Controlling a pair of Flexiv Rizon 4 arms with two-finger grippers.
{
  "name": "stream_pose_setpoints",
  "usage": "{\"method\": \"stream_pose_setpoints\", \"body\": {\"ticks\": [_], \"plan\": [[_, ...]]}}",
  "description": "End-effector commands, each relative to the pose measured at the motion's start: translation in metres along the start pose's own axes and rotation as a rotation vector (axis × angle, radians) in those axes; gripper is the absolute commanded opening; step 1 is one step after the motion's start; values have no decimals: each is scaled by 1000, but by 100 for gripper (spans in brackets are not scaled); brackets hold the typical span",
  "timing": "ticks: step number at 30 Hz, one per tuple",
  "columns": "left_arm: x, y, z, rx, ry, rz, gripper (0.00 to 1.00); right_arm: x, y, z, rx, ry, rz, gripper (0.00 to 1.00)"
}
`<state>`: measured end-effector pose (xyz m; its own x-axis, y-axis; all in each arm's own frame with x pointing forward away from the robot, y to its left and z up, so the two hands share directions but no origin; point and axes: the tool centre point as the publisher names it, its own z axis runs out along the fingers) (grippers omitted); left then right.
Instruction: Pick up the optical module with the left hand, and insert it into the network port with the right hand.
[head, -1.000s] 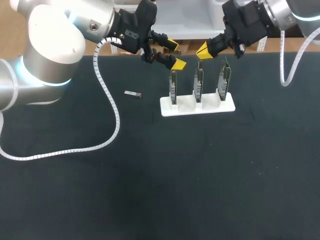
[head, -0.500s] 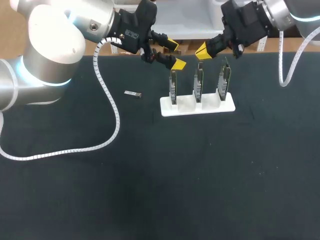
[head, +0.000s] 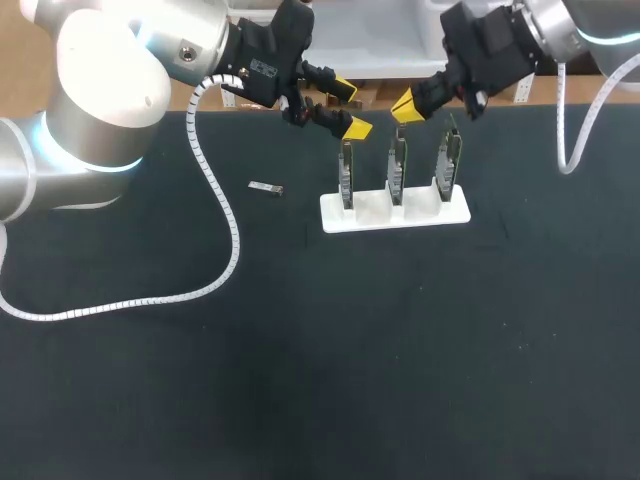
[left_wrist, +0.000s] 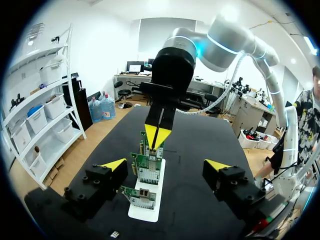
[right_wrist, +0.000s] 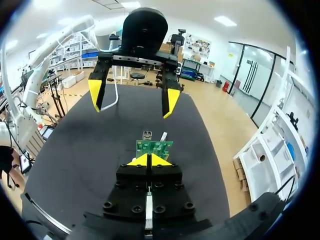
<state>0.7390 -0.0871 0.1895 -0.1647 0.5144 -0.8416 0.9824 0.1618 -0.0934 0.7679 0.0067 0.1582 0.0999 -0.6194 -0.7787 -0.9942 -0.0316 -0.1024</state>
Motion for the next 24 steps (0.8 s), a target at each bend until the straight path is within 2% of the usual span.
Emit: {"method": "stream_pose_setpoints", "body": {"ticks": [1,24], "plan": [[-1,-1,0,-3,6,-3,100,3,-1,2,-4,4,6,0],[-1,-1,0,-3,6,-3,100,19,2,8,-12,33,35,0]]}}
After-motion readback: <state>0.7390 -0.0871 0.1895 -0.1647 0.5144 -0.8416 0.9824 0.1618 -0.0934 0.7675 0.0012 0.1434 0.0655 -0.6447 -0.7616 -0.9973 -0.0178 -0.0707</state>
